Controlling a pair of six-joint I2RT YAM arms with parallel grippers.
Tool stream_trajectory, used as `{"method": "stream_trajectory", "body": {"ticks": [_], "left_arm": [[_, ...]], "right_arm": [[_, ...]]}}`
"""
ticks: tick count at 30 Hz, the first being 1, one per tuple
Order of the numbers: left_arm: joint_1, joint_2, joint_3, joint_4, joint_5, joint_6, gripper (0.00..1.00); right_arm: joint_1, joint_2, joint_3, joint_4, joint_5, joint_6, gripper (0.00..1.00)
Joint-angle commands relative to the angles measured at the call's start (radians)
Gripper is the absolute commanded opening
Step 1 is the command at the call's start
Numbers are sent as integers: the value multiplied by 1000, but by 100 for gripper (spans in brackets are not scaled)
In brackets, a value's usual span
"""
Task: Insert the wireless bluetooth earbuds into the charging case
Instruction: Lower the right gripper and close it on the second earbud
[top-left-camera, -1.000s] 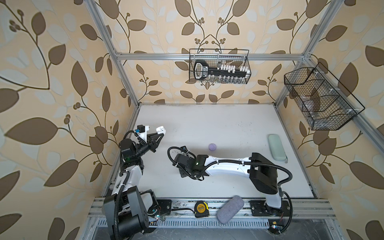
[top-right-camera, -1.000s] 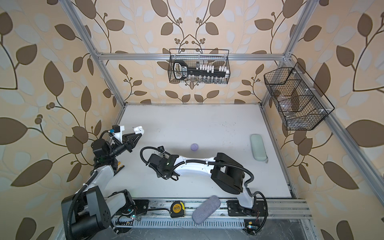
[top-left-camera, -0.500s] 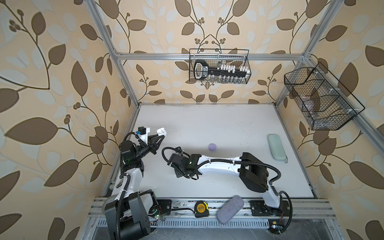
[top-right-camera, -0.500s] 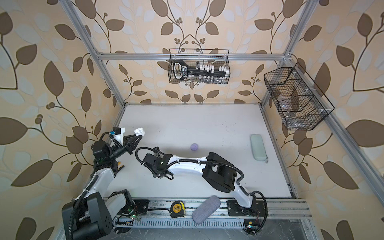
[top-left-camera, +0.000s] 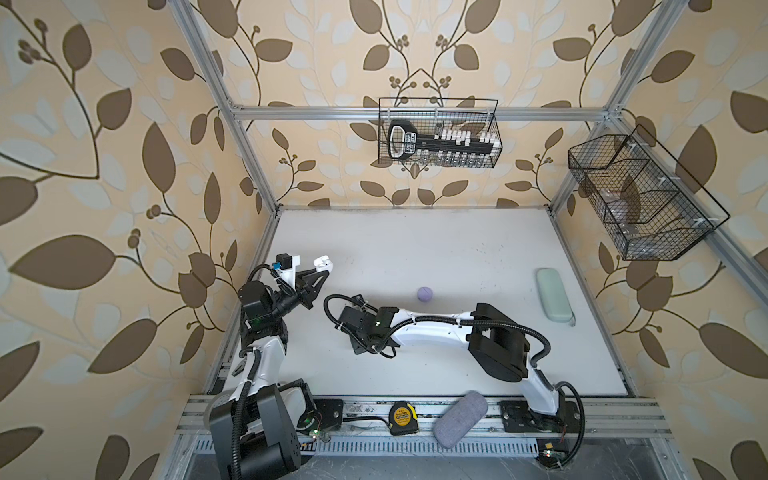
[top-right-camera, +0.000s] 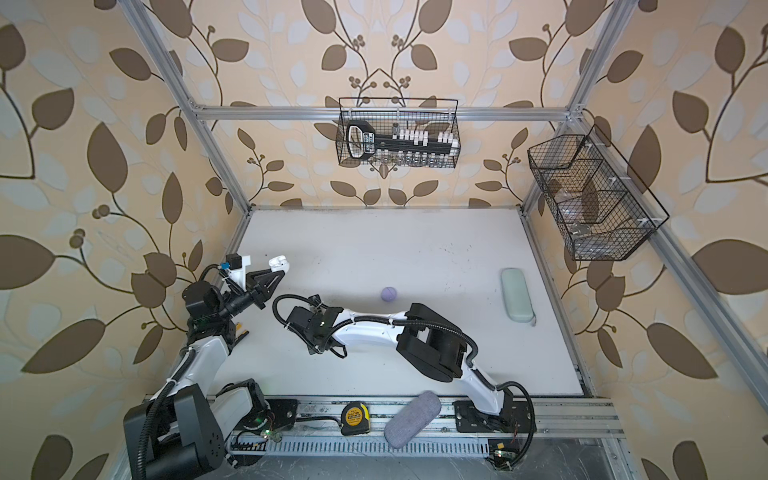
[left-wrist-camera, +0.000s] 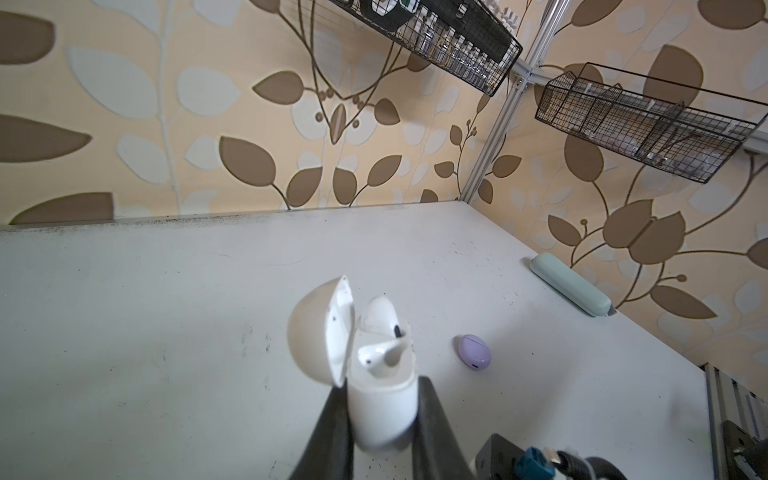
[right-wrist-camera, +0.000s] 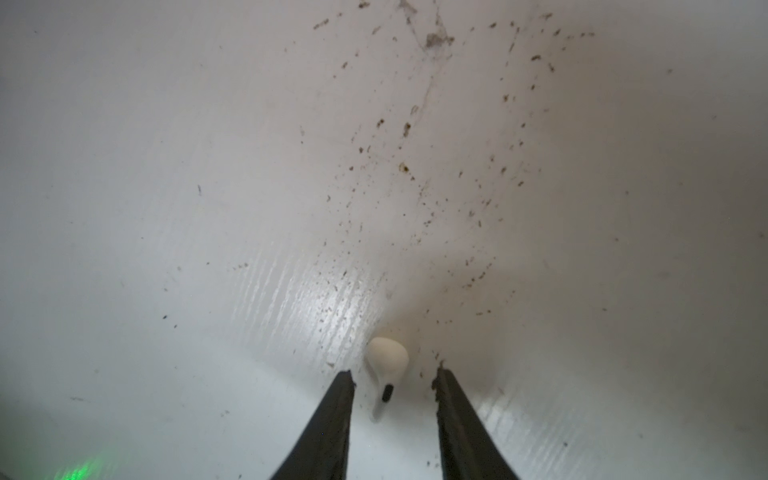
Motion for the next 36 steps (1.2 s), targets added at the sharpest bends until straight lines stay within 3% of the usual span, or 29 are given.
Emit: {"method": "stream_trajectory", "body": {"ticks": [1, 36], "left_arm": [[6, -1, -12, 21, 18, 26, 3], [6, 22, -10, 32, 18, 21, 5]], "right_arm": [[2, 29, 42, -33, -2, -7, 35], [4, 105, 126, -112, 1, -45, 29]]}}
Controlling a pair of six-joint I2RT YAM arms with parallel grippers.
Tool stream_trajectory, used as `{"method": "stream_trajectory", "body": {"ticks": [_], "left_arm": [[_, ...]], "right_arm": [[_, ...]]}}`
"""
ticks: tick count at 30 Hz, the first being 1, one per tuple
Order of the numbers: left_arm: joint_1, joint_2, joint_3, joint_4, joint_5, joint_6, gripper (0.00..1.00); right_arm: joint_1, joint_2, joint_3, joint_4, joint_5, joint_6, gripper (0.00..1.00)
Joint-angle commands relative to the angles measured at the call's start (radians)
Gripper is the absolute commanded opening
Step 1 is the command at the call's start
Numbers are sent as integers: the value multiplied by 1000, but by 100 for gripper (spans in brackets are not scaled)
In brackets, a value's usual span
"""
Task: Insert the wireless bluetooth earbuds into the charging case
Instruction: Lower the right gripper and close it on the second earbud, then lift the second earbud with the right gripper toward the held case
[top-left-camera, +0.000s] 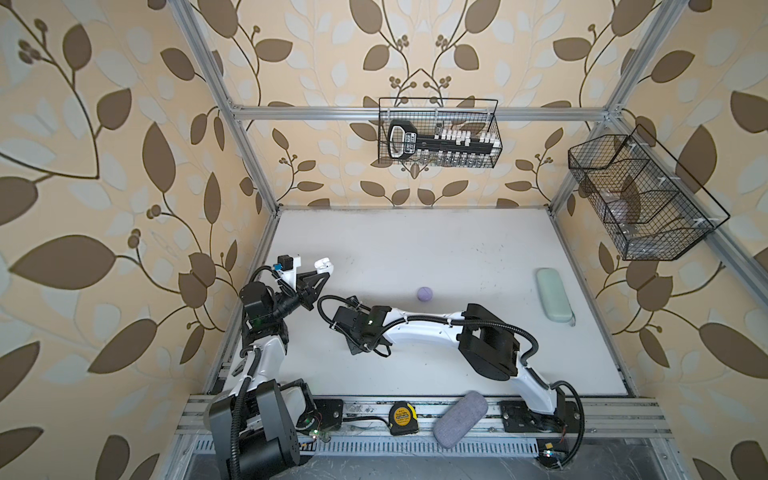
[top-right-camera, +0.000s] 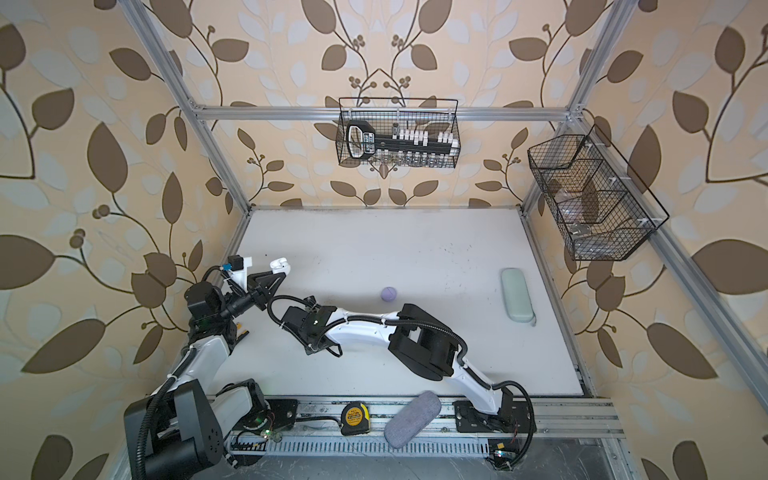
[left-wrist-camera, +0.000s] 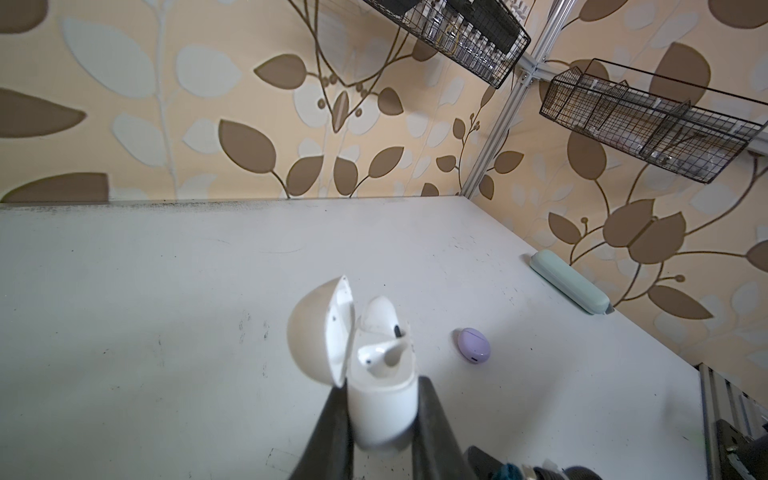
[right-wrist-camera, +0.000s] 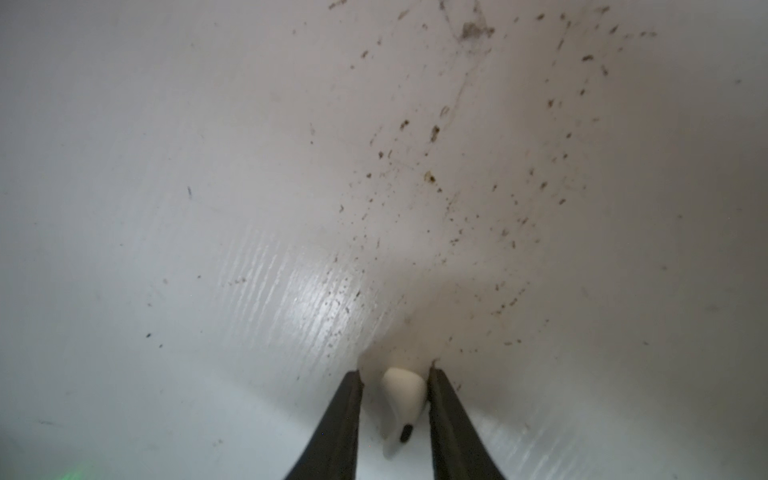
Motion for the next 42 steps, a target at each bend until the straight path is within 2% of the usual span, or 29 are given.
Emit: {"method": "stream_trajectory", "body": {"ticks": [1, 15, 42], "left_arm": [[6, -1, 1, 32, 19, 17, 5], [4, -20, 2, -1, 8, 51, 6], [4, -18, 6, -8, 13, 52, 7]], "right_arm": [[5, 35, 28, -45, 8, -12, 28], [11, 90, 121, -140, 43, -30, 27], [12, 79, 99, -162, 54, -44, 26]]}}
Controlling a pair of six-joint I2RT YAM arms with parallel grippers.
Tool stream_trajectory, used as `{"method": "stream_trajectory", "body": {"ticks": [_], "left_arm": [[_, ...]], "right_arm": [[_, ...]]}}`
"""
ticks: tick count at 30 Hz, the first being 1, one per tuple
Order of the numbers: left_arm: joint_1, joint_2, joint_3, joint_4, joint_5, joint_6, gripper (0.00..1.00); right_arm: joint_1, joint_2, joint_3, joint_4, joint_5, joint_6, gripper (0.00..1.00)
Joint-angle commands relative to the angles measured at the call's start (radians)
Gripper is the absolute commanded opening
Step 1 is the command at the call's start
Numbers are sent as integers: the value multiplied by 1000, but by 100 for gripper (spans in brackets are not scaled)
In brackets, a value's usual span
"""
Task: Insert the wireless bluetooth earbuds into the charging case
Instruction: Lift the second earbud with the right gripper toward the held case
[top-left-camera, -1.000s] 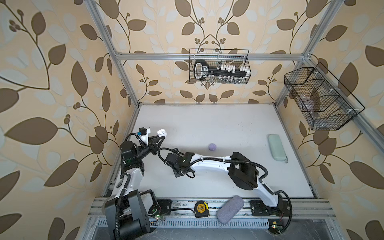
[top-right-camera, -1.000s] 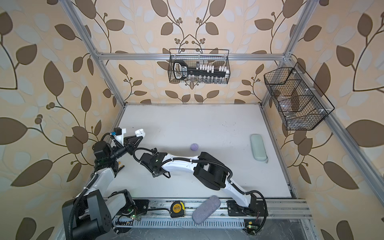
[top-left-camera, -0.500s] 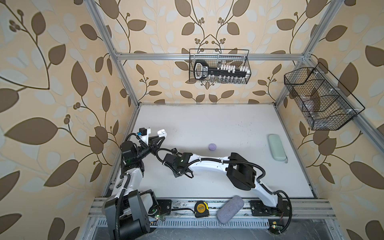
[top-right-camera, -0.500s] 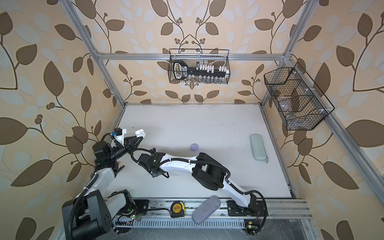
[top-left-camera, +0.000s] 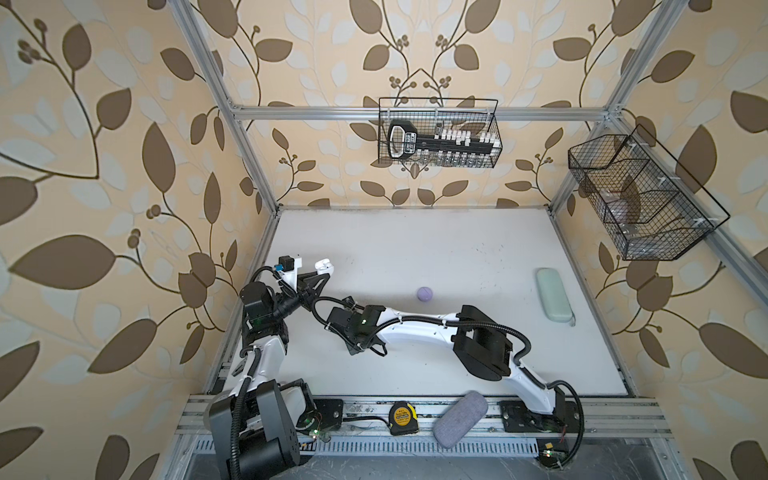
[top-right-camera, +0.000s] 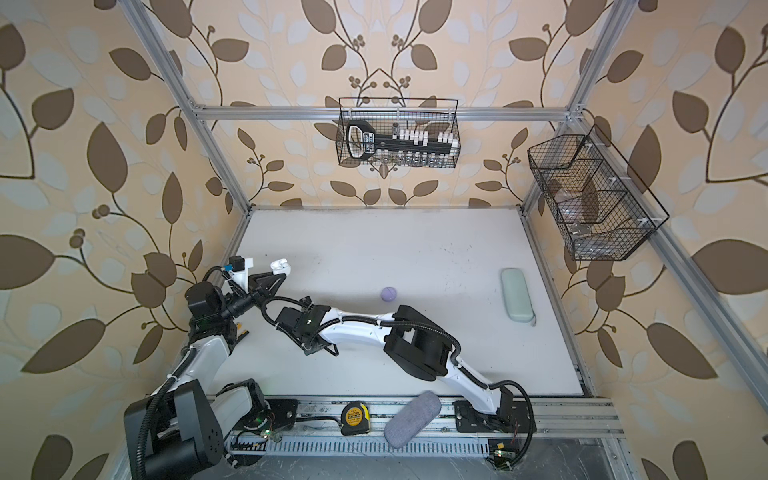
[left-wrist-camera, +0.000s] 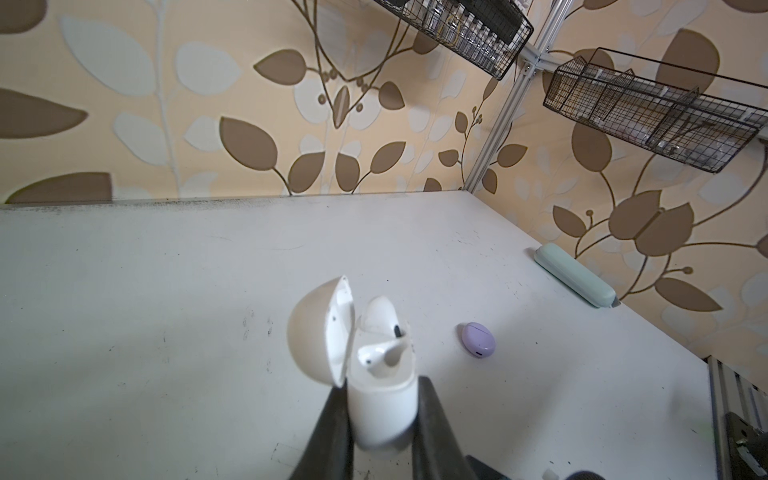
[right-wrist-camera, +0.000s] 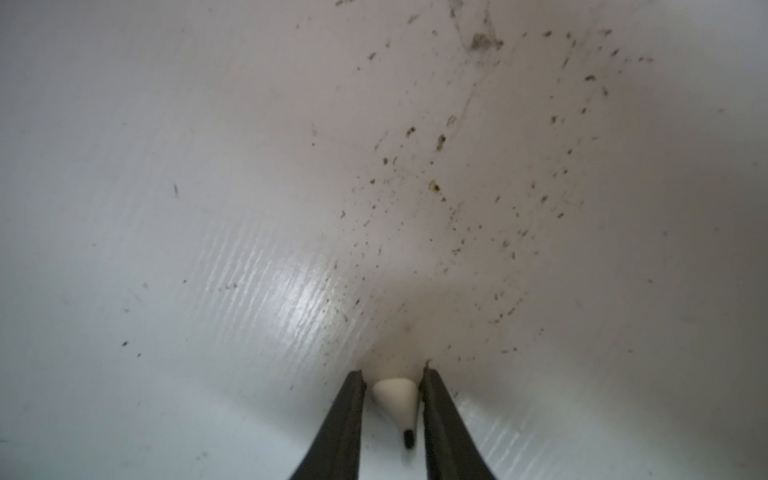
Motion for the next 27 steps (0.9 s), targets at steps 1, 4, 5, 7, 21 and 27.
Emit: {"method": "stream_trajectory", "body": {"ticks": [1, 4, 5, 7, 21, 27], "left_arm": [[3, -15, 6, 18, 17, 12, 7], [-1, -15, 8, 17, 17, 12, 7], [-1, -16, 8, 16, 15, 14, 7], [-3, -18, 8, 10, 15, 18, 7], [-28, -14, 41, -56, 6, 51, 8], [-64, -25, 65, -122, 1, 97, 8]], "right_arm": [[3, 19, -8, -60, 16, -8, 26], [4, 15, -16, -59, 15, -7, 24], [4, 14, -17, -59, 17, -9, 24], [4, 10, -20, -59, 17, -9, 23], [-2, -42, -86, -7, 17, -15, 15], [-10, -108, -165, 57, 20, -6, 13]]}}
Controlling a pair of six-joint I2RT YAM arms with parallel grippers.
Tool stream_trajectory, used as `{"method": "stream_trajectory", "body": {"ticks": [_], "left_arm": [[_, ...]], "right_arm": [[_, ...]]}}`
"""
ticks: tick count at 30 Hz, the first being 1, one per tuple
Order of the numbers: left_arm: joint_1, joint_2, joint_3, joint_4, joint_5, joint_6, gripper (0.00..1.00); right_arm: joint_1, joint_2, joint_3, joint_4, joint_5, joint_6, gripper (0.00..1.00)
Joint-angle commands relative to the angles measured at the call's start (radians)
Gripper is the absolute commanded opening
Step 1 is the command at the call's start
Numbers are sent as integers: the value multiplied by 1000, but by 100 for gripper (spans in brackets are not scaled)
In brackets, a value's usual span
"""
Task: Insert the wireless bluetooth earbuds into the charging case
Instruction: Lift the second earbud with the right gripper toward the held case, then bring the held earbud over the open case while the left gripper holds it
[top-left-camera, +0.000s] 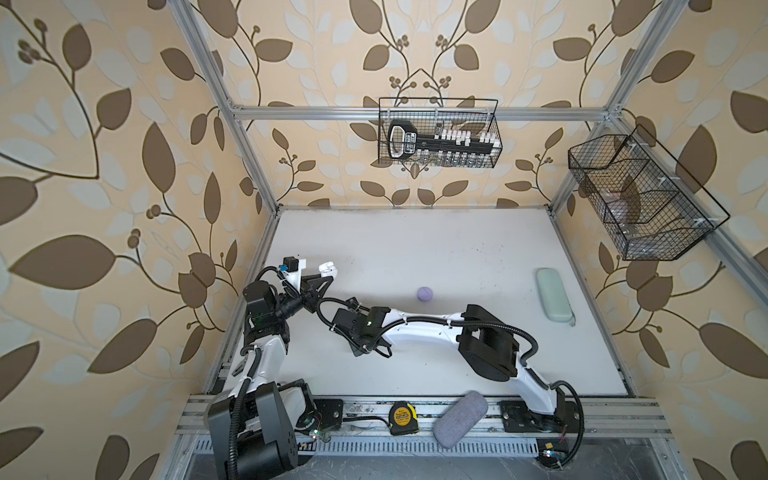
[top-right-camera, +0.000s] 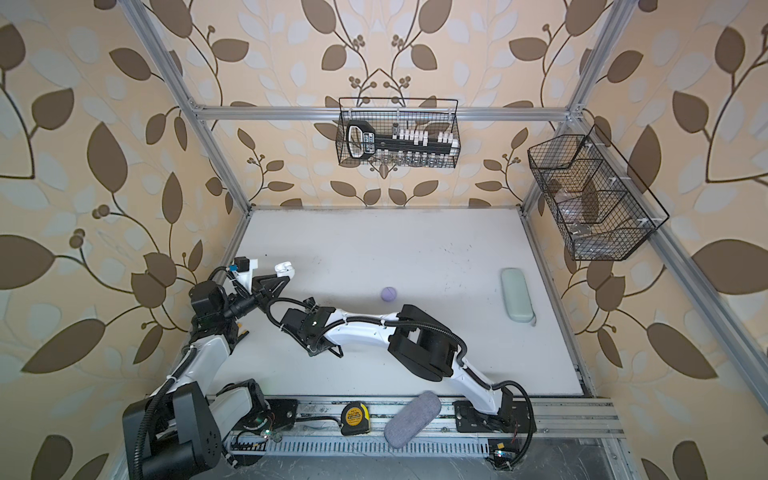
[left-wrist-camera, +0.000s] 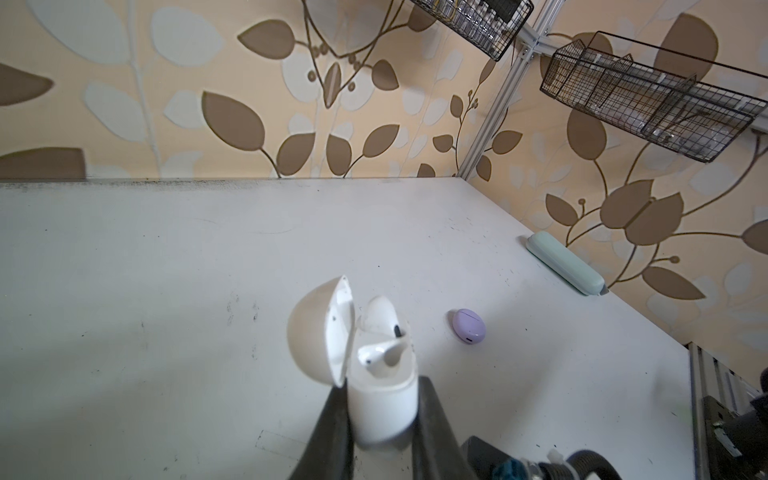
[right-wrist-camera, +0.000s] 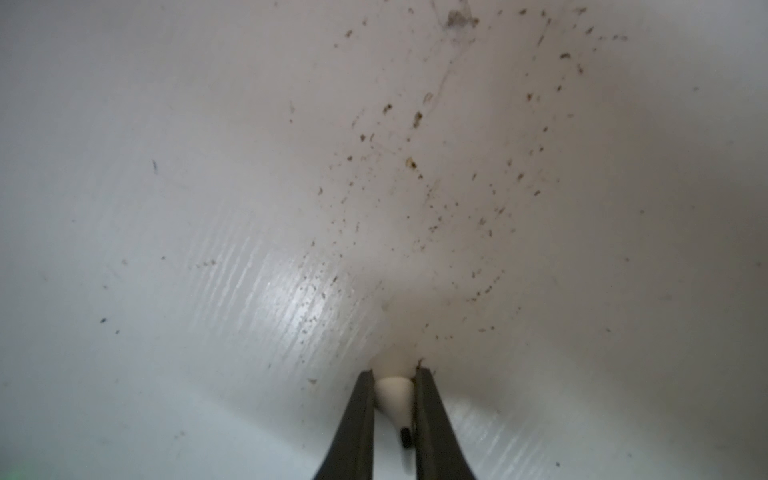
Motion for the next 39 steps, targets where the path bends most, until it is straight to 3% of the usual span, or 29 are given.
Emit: {"method": "stream_trajectory", "body": {"ticks": [1, 8, 16, 21, 32, 39], "left_arm": [[-29, -24, 57, -44, 7, 60, 7], [-105, -16, 128, -169, 49, 109, 6], [-242, 29, 186, -318, 58, 220, 6], [-320, 44, 168, -308, 60, 230, 7], [-396, 106, 219, -313, 128, 213, 6], [-464, 140, 199, -331, 128, 310, 6]], "right_arm": [[-9, -55, -68, 16, 14, 3, 13], [-47, -196, -265, 195, -7, 33, 10], [-80, -293, -369, 232, 27, 44, 8], [-115, -387, -467, 259, 45, 45, 7], [-176, -655, -673, 360, 103, 54, 5], [-192, -777, -718, 396, 126, 52, 5]]}}
